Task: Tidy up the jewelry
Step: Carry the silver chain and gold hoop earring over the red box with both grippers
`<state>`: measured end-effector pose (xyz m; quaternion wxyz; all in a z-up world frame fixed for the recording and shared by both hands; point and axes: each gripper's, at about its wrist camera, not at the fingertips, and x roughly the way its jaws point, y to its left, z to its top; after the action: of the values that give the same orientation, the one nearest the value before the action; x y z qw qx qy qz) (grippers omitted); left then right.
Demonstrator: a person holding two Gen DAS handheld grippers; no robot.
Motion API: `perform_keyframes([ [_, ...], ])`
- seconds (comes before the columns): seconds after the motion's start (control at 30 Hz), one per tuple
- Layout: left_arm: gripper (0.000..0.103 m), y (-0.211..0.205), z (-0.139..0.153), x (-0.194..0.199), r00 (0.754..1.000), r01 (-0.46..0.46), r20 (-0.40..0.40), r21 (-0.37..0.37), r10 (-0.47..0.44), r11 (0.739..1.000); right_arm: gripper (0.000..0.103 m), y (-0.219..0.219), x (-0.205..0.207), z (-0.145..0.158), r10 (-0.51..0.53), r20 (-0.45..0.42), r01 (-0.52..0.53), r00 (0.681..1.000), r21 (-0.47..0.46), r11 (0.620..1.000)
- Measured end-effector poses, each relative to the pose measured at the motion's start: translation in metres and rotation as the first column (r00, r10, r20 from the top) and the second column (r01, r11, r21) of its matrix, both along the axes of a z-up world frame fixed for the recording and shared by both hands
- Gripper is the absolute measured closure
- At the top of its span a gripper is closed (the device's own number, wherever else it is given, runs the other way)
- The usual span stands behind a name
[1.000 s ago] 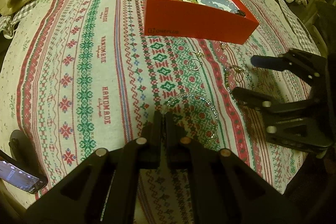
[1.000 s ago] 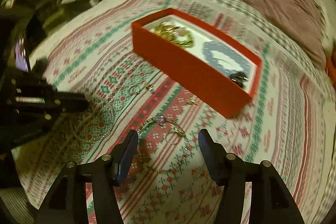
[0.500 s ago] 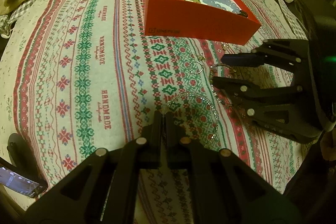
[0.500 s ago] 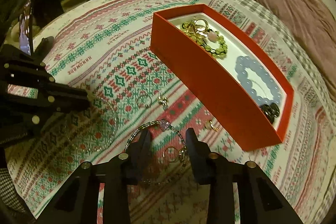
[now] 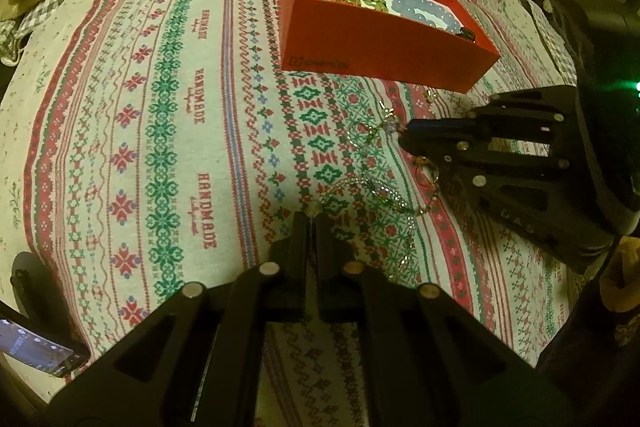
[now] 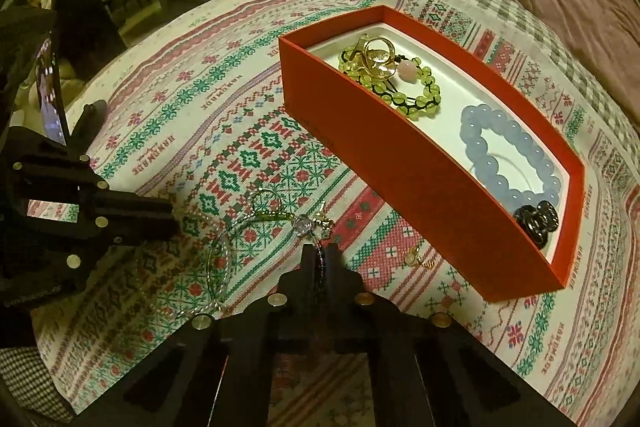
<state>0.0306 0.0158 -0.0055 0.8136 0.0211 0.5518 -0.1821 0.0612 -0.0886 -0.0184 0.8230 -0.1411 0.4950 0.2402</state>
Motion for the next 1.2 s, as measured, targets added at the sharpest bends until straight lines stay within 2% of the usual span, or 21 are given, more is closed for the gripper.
perform_keyframes([
  [0.37,0.098,0.006,0.024,-0.004,0.999,-0.011,0.053,-0.03,0.013,0.999,0.1,-0.028,-0.018,0.04,-0.093,0.013,0.091,0.996,0.127,0.988],
  [0.77,0.098,0.002,0.068,0.005,0.989,-0.028,0.144,-0.081,0.039,0.996,0.1,-0.051,-0.03,0.085,-0.177,0.095,0.156,0.98,0.196,0.968],
  [1.2,0.098,-0.011,0.104,0.035,0.977,-0.062,0.186,-0.204,0.101,0.977,0.1,-0.08,-0.006,0.117,-0.367,0.111,0.321,0.923,0.301,0.898],
])
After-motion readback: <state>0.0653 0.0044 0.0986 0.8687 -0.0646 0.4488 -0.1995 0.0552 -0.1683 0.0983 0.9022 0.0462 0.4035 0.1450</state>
